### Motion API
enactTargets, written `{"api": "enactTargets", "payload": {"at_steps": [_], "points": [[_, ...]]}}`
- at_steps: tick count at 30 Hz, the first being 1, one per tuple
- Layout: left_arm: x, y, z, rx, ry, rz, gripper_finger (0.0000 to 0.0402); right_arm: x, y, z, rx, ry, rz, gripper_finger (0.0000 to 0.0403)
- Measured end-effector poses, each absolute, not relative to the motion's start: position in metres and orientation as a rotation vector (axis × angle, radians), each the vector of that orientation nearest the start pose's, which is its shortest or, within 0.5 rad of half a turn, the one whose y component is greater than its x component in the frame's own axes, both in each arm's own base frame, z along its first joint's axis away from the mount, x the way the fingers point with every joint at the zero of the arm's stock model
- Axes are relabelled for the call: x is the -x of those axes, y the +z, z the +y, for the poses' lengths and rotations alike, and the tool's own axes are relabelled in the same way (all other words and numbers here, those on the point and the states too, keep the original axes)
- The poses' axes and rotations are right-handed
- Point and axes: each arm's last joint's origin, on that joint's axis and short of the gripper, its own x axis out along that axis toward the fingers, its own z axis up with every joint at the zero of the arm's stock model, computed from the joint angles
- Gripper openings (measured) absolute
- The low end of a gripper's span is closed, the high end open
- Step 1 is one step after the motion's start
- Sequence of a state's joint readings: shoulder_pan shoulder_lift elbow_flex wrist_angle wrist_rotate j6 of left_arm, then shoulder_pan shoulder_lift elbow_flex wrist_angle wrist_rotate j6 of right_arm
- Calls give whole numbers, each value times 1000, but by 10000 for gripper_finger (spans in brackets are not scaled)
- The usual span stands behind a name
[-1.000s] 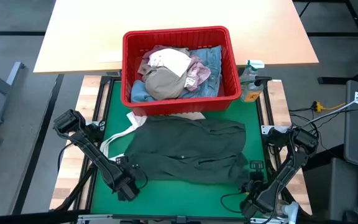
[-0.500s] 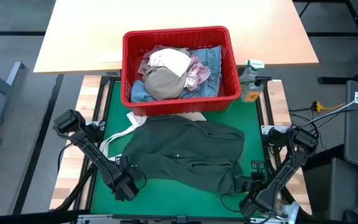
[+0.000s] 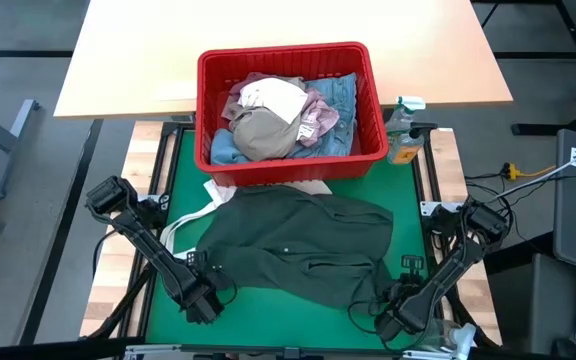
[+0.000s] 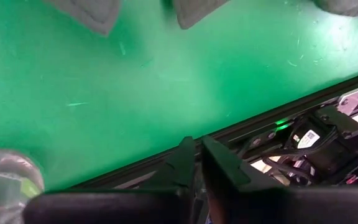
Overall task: Fold laundry
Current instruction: Fold the green shirt
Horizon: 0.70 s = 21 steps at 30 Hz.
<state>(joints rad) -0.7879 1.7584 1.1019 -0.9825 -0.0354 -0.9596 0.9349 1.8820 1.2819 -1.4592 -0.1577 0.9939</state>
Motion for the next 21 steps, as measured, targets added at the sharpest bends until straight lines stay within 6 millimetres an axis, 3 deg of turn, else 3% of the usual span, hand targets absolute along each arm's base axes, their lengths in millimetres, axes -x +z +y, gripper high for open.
{"api": "enactTargets", "payload": {"at_steps": [7, 12, 17, 21], "points": [[-208, 164, -207, 76, 194, 1582, 0, -169, 181, 237, 188, -334, 1975, 125], [-208, 164, -208, 79, 192, 1579, 0, -170, 197, 236, 216, -365, 2010, 150], [-208, 164, -208, 80, 190, 1576, 0, -182, 231, 246, 111, -274, 1760, 151], [-208, 164, -208, 78, 191, 1573, 0, -191, 254, 248, 20, -342, 1498, 152]]}}
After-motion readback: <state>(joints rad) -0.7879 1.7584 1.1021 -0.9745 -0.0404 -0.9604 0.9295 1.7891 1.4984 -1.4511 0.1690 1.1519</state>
